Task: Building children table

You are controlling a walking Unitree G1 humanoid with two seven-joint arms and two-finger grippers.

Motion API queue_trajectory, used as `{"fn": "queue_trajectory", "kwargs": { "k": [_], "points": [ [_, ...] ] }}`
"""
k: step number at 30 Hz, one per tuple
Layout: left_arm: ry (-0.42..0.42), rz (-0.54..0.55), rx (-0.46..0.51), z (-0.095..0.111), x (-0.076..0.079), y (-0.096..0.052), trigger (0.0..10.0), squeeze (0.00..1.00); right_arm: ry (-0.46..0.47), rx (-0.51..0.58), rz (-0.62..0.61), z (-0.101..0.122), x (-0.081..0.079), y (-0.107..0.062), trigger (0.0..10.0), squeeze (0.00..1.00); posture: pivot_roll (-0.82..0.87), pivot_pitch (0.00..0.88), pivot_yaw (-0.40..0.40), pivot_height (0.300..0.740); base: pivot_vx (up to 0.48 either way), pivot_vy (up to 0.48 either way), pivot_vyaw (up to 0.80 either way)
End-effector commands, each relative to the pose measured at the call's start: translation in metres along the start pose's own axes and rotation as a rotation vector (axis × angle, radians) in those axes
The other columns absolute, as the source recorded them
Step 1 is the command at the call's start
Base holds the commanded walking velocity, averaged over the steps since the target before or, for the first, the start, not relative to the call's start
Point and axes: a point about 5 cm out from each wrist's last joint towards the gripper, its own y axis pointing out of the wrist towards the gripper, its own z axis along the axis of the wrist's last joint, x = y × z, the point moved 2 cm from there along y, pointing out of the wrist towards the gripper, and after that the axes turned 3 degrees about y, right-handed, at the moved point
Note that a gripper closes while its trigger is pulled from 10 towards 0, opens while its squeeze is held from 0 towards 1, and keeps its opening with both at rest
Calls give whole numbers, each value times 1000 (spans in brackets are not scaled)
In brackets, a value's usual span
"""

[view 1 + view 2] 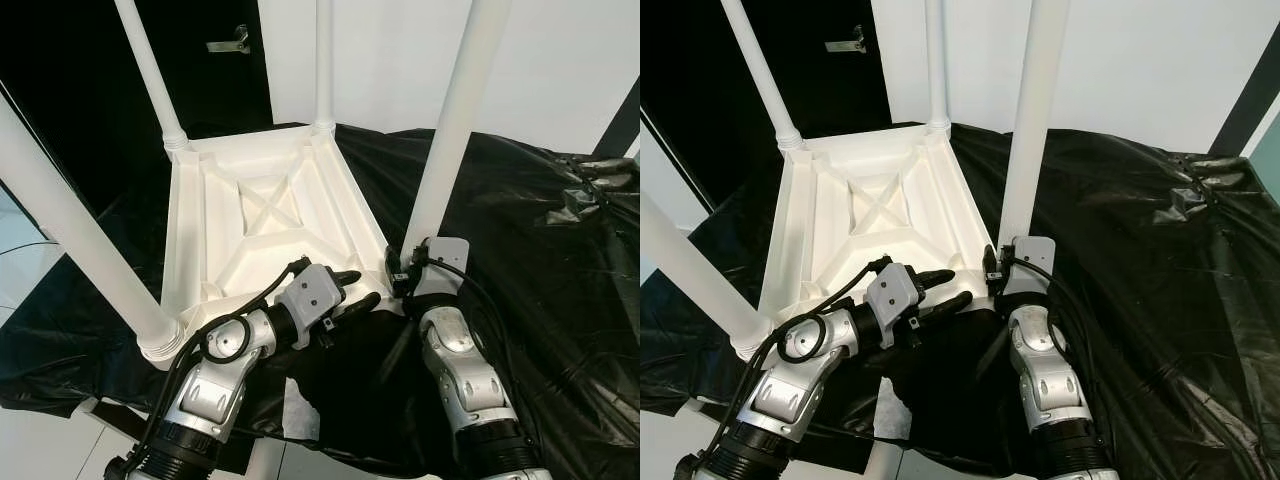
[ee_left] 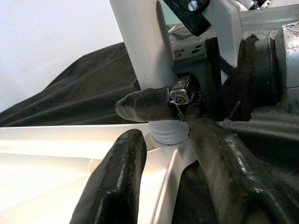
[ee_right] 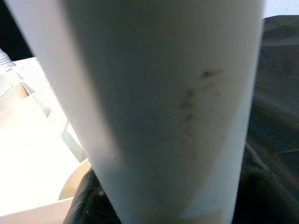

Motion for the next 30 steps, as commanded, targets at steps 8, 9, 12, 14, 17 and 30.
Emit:
{"fn": "queue_trajectory", "kwargs": {
  "k": [8,9,12,14,17,30],
  "points": [
    [0,21,-3,-1,0,2,10000,0,-14,8,141,-2,-2,-11,10000,1000,-33,0,-5,740,0,0,0],
    [0,22,-3,-1,0,2,10000,0,-22,13,170,-1,0,-13,10000,1000,-32,0,-4,740,0,0,0],
    [0,24,-7,-2,-1,0,10000,0,-33,17,243,0,11,-17,10000,1000,-30,0,-5,740,0,0,0],
    [0,25,-9,-2,-1,-1,10000,0,-36,17,269,0,15,-19,10000,1000,-30,0,-4,740,0,0,0],
    [0,27,-11,-3,-1,-2,10000,0,-49,10,310,1,26,-19,10000,1000,-32,0,0,740,0,0,0],
    [6,24,-7,-1,-6,0,10000,0,-175,-43,569,10,41,5,10000,0,-45,0,20,740,0,0,0]
  ]
}}
